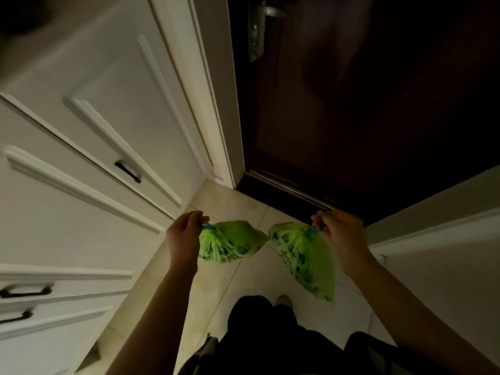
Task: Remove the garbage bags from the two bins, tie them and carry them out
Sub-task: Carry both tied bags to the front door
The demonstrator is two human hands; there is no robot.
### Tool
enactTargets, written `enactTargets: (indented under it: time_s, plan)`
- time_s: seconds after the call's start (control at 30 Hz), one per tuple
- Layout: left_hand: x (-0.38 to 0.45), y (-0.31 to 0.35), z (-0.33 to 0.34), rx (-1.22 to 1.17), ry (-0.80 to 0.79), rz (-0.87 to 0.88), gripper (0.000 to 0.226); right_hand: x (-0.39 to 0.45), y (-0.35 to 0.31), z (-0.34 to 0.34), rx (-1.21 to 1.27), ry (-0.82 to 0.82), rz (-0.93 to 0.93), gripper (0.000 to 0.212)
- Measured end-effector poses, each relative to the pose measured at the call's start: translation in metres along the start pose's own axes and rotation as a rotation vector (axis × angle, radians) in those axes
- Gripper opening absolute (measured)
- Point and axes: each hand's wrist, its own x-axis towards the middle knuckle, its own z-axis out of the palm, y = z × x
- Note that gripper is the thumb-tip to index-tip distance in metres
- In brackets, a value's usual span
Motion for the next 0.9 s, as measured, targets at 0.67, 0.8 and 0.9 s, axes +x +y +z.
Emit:
enactTargets:
  time_s: [0.67, 0.8, 0.9]
  plan:
    - [0.157, 0.023, 0.119, 0.146, 0.154, -0.150, 0.020, 0.241, -0.104, 0.106, -0.458, -0.242, 0.059, 0.031]
    - [0.171, 0.016, 0.128, 0.103, 0.234, -0.212, 0.019, 0.272, -0.111, 0.125, -0.529, -0.351, 0.092, 0.030]
    - [0.181, 0.006, 0.138, 0.084, 0.306, -0.244, 0.018, 0.295, -0.110, 0.141, -0.583, -0.428, 0.108, 0.028]
